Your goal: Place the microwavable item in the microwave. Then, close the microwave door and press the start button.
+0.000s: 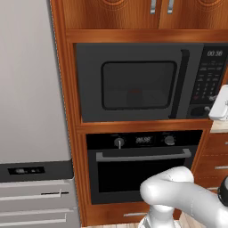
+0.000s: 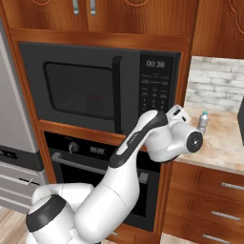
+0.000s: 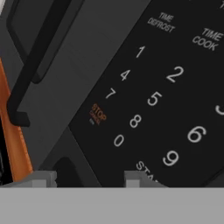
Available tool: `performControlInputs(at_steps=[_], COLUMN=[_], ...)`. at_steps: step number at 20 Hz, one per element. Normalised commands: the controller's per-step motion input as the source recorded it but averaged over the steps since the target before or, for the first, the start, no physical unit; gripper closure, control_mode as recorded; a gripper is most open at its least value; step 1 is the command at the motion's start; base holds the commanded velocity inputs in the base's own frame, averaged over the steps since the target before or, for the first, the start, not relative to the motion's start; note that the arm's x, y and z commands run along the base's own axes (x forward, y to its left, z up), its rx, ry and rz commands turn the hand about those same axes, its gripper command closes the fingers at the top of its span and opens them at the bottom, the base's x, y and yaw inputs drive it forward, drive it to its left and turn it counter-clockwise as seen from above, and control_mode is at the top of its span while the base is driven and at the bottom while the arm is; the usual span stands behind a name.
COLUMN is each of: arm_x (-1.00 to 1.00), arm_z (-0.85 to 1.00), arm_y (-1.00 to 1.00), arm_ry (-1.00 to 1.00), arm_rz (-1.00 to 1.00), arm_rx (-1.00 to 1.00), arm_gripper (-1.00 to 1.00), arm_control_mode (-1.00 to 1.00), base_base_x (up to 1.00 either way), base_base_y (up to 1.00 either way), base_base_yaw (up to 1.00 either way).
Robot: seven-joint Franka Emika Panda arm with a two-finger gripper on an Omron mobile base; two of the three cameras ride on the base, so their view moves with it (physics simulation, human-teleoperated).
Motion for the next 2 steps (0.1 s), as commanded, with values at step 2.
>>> performControlInputs(at_steps=[2], arm_x=[0.28], arm_z=[-0.1], arm_y=[0.0], arm_ry=[0.0], arm_rz=[0.0], arm_rx=[0.0], arm_gripper=[-1.0], arm_control_mode=[-1.0], base_base_x=[0.0], base_base_y=[0.0], base_base_yaw=[0.0])
